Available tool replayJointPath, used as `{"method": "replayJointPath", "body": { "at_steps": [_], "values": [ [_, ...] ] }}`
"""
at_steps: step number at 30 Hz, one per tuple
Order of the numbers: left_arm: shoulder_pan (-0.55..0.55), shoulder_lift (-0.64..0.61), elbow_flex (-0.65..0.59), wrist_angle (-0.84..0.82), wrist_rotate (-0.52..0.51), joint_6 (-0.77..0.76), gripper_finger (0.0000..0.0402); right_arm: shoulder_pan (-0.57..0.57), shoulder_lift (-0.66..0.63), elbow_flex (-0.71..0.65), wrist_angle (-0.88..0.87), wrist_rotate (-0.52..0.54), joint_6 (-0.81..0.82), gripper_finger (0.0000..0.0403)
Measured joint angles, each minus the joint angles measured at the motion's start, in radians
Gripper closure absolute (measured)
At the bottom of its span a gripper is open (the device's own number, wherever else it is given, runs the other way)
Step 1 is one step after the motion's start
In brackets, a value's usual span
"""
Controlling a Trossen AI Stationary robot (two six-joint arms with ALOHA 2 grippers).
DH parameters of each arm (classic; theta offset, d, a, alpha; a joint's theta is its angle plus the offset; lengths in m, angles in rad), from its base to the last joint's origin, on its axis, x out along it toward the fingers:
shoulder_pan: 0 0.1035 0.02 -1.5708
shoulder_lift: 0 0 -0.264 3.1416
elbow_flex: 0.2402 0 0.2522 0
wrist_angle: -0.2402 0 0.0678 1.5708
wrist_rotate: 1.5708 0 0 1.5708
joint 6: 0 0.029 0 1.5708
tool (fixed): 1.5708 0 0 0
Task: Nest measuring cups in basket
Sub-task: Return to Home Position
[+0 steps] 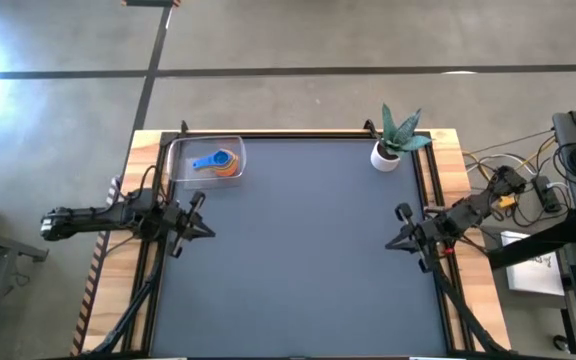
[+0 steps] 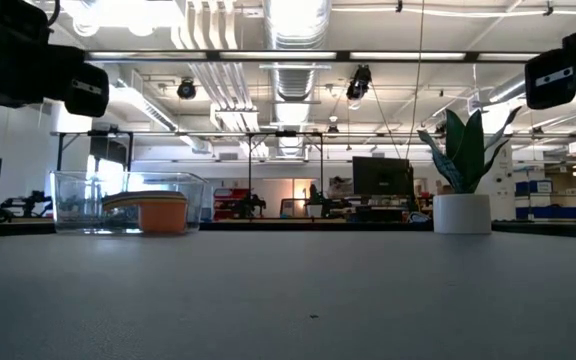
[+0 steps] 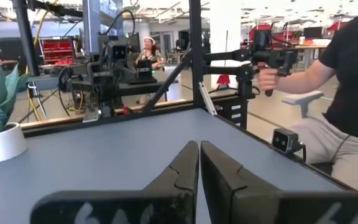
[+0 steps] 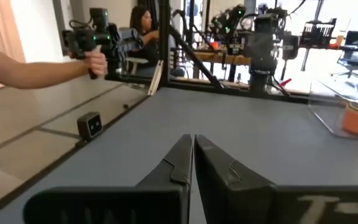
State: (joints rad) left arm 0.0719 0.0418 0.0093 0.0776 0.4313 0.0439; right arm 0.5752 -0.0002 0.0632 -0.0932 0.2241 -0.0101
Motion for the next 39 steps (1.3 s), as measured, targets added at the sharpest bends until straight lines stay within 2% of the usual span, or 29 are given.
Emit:
{"method": "replayJointPath", "body": {
  "at_steps": [11, 39],
  "values": [
    [0.000, 0.001, 0.000, 0.002, 0.024, -0.062, 0.0401, 0.000, 0.015, -0.003, 0.005, 0.003, -0.016, 0.0394],
    [0.000, 0.003, 0.000, 0.007, 0.024, -0.057, 0.0402, 0.000, 0.016, -0.002, 0.002, 0.011, -0.008, 0.0394]
  ]
}}
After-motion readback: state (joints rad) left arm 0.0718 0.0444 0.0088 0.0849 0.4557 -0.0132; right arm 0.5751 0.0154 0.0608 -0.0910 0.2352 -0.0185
